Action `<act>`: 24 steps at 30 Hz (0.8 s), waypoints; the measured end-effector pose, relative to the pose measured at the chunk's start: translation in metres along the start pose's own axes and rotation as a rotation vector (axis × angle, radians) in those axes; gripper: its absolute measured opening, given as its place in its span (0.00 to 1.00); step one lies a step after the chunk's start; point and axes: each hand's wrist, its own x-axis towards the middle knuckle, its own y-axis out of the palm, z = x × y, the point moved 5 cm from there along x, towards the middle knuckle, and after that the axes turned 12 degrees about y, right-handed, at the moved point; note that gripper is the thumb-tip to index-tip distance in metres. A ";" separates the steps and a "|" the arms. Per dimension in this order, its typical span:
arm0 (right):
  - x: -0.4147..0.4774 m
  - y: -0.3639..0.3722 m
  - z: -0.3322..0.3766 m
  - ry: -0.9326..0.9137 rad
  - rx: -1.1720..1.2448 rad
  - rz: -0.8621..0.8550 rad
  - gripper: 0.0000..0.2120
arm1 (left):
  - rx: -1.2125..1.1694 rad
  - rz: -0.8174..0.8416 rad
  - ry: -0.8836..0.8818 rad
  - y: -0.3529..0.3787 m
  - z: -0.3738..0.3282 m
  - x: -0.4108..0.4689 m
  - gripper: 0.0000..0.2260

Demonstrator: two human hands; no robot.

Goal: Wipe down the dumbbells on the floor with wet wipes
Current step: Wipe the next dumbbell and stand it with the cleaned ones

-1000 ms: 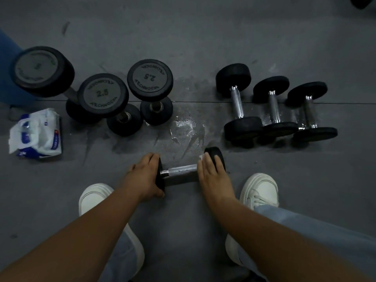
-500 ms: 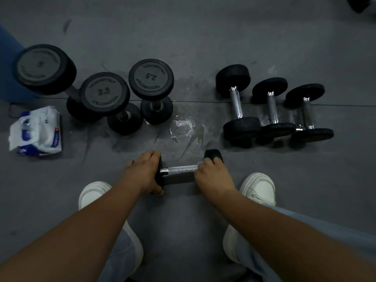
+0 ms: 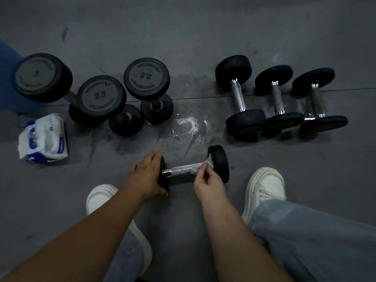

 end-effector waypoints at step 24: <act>0.013 -0.028 0.010 -0.174 -0.242 -0.042 0.06 | -0.034 0.000 -0.056 -0.004 -0.003 0.002 0.55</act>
